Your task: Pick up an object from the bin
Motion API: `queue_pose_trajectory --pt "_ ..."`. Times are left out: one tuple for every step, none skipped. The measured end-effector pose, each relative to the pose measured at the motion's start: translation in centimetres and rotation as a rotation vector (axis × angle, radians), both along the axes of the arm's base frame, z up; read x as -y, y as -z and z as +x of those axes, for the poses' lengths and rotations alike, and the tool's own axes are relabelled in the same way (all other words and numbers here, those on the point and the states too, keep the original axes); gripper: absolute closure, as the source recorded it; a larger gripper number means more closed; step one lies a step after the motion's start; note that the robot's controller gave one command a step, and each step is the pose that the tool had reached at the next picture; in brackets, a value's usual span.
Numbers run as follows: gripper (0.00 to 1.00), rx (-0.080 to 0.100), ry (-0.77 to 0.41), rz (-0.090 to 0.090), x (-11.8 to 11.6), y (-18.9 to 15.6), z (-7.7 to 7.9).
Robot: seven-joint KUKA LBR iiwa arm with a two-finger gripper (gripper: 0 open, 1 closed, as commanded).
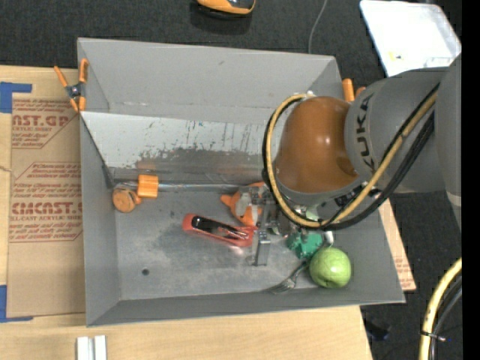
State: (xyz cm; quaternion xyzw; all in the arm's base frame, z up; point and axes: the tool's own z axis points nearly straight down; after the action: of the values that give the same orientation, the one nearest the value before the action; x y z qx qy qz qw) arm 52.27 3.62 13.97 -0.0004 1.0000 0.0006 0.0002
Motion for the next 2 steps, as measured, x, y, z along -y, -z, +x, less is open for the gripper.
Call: queue_pose_trajectory --pt "0.00 0.002 0.271 0.000 -1.8 2.1 1.0" --pt "0.00 0.000 0.311 -0.001 -2.1 4.9 2.0"
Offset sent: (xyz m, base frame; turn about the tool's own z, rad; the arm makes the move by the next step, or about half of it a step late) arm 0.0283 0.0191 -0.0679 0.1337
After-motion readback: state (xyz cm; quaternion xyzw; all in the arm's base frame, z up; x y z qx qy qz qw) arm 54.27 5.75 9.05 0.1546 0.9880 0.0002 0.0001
